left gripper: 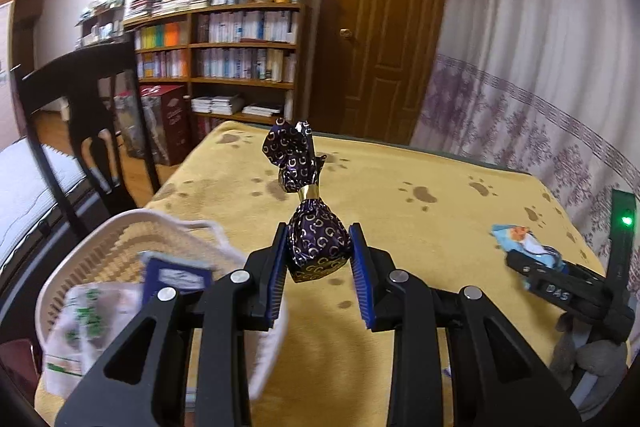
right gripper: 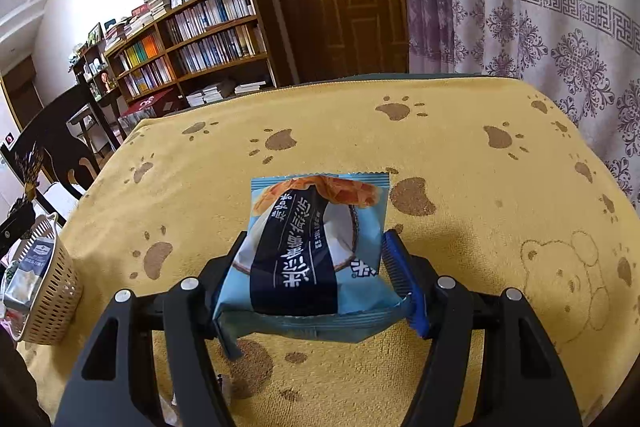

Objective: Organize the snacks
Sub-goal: 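Carry the candy toward the basket with left gripper while right gripper holds chip bag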

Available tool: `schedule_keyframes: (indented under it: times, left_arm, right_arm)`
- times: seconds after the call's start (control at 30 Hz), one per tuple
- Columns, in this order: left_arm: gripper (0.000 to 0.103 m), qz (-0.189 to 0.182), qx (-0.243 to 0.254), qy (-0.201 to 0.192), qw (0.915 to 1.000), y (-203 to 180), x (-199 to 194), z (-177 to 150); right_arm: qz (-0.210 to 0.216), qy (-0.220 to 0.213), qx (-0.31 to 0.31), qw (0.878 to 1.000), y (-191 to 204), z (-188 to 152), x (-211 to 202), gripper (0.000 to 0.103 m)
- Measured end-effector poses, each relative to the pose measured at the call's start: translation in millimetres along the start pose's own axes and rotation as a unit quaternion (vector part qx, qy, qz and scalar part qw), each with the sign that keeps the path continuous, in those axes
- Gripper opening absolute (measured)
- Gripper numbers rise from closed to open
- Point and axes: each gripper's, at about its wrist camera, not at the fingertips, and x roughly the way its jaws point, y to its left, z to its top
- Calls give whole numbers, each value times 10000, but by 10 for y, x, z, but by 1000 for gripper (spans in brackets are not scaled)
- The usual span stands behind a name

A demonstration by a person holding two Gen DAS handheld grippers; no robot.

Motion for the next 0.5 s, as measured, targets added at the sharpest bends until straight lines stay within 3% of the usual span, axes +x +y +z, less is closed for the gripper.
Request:
schedule_keyframes:
  times: [0.5]
  left_arm:
    - [30, 740, -348, 12, 9966, 869, -158, 77]
  right_arm:
    - [76, 24, -42, 10000, 37, -18, -1, 66]
